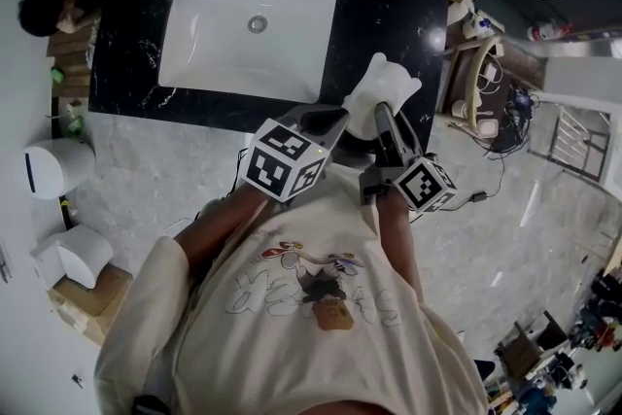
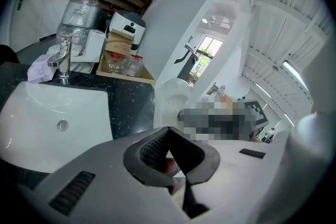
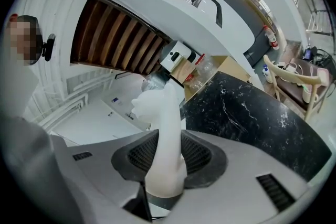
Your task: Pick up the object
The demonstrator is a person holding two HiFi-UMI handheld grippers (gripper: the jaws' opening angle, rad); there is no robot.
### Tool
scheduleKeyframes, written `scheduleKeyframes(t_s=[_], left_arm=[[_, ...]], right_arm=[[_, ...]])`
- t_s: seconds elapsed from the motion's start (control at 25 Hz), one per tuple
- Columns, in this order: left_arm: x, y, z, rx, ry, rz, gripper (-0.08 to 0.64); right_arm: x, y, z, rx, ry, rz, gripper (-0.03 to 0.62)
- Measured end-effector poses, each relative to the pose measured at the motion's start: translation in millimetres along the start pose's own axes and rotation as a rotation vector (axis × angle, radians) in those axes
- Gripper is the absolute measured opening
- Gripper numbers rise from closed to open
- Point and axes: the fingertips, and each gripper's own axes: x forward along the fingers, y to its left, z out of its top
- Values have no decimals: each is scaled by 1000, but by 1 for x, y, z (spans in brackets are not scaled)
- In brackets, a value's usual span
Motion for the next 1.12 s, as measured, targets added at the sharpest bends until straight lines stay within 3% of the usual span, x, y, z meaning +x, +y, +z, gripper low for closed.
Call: scheduleKeyframes(t_s=[0.6,1.12], left_arm=[[1,-29,-3,-11,-26,43,14],[8,-85,-25,-7,-38,59,14]], right_arm=[[-32,-5,2,1,23,24,141],[-84,-14,3,0,33,56,140]])
